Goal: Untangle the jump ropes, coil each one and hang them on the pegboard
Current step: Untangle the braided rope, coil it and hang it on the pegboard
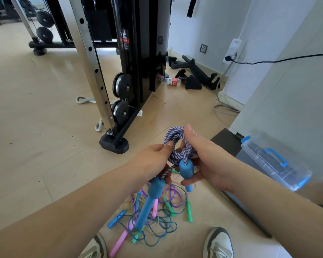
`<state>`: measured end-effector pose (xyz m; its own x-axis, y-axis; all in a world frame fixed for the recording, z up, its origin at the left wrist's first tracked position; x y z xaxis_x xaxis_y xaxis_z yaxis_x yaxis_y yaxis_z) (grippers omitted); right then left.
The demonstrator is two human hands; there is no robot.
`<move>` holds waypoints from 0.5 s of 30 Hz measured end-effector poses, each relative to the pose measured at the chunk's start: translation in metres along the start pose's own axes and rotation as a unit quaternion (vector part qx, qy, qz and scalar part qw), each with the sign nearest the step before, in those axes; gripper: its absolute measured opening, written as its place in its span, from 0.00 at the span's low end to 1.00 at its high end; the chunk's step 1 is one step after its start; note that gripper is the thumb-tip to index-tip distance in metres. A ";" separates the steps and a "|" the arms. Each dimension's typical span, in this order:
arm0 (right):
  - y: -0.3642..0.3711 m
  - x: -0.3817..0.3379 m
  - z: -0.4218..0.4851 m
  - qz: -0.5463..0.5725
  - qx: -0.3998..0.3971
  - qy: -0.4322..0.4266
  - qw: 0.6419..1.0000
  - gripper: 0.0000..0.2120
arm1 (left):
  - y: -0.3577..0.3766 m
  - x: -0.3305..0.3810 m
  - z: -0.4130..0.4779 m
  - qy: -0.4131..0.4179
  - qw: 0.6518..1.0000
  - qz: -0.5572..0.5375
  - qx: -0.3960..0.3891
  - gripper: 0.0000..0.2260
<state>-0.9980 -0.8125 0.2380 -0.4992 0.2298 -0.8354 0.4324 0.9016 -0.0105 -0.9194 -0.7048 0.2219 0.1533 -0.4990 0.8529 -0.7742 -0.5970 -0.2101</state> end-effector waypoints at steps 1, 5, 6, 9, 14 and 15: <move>-0.003 0.004 0.001 0.011 0.015 0.023 1.000 0.26 | 0.002 0.000 -0.002 -0.006 1.000 0.013 -0.009 0.24; -0.023 0.004 0.003 0.016 0.093 0.025 0.995 0.28 | 0.031 -0.008 -0.018 -0.026 0.984 0.082 -0.153 0.21; -0.031 0.003 0.004 0.014 0.117 0.016 0.993 0.28 | 0.034 -0.010 -0.022 -0.015 0.978 0.113 -0.176 0.19; -0.058 0.001 0.006 -0.007 0.187 -0.013 0.982 0.25 | 0.024 -0.006 -0.018 0.042 0.983 0.114 -0.137 0.23; -0.066 0.010 0.008 0.030 0.184 -0.016 0.982 0.24 | 0.015 0.016 -0.013 0.129 0.983 0.066 -0.109 0.19; -0.064 0.008 0.008 0.034 0.177 -0.020 0.983 0.24 | 0.011 0.017 -0.011 0.152 0.976 0.134 -0.078 0.15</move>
<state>-1.0233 -0.8710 0.2275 -0.4336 0.2645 -0.8614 0.7019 0.6986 -0.1388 -0.9322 -0.7129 0.2399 -0.2394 -0.4003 0.8846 -0.8489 -0.3559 -0.3908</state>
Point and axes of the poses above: each hand's wrist, its own z-axis towards the middle knuckle, its own y-axis out of the palm, x = y × z, the point moved 10 cm from there along z, towards the middle knuckle, and after that the axes turned 1 degree about x, right-handed, at the moved point
